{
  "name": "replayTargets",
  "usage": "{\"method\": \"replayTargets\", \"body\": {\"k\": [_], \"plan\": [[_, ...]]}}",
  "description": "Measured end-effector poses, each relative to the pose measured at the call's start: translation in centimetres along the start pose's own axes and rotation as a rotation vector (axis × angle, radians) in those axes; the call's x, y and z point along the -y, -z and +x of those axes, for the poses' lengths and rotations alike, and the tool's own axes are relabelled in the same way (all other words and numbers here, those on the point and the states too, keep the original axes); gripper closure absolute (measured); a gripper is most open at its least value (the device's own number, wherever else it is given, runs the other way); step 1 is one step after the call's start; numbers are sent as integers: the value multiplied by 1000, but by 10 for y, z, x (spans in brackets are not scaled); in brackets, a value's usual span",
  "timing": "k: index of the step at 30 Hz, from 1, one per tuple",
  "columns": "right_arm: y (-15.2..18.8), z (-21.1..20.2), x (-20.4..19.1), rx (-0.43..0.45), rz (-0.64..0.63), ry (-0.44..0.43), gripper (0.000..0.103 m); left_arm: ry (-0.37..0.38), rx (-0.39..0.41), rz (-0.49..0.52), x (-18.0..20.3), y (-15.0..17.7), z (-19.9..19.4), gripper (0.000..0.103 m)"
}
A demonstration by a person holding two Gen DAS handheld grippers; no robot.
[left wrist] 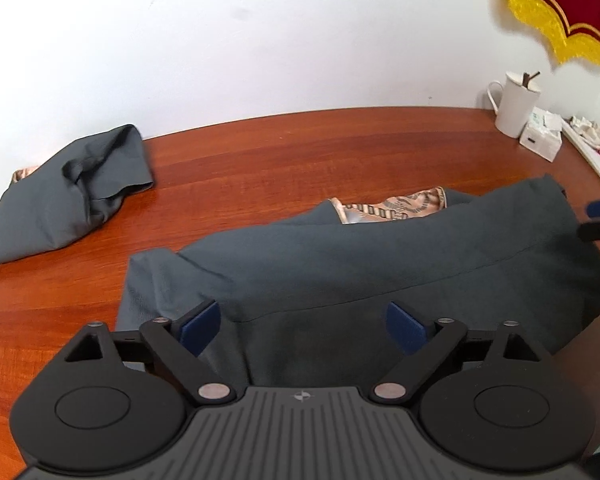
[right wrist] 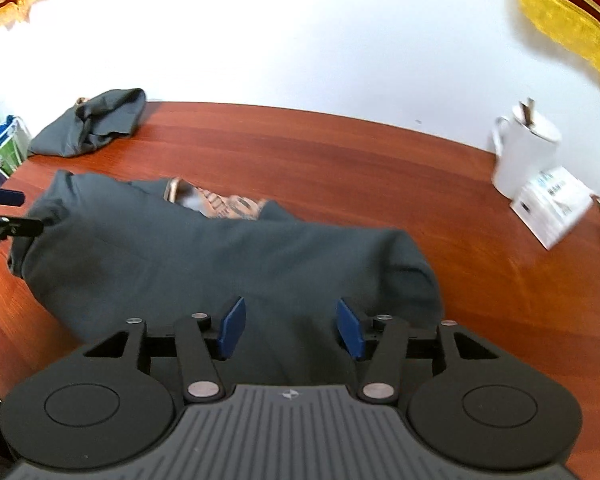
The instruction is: Fold clothes
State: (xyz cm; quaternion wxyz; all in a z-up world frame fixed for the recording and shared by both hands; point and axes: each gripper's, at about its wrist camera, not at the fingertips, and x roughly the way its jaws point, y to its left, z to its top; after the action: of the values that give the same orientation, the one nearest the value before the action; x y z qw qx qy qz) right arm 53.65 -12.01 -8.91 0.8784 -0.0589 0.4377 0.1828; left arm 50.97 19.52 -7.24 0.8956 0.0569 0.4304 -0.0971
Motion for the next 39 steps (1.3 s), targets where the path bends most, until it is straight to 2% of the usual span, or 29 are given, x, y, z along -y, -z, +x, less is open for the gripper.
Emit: {"method": "replayTargets", "body": {"k": [3,18,30,39], "plan": [[-8,8,-8,1,-20,-18,38,-1,-12,9,2,-3,4,8],[-24,40,-22,-31,-55,-72,38,-3,-32,-4,0,-7,8,8],[-24,45,-20,-43,-44,-67,37,-5,-40,-5,0,-8,10,8],[-20,54,-7,-73,-45,-31,37,-29,-84,7,-9,-8,33,8]]}}
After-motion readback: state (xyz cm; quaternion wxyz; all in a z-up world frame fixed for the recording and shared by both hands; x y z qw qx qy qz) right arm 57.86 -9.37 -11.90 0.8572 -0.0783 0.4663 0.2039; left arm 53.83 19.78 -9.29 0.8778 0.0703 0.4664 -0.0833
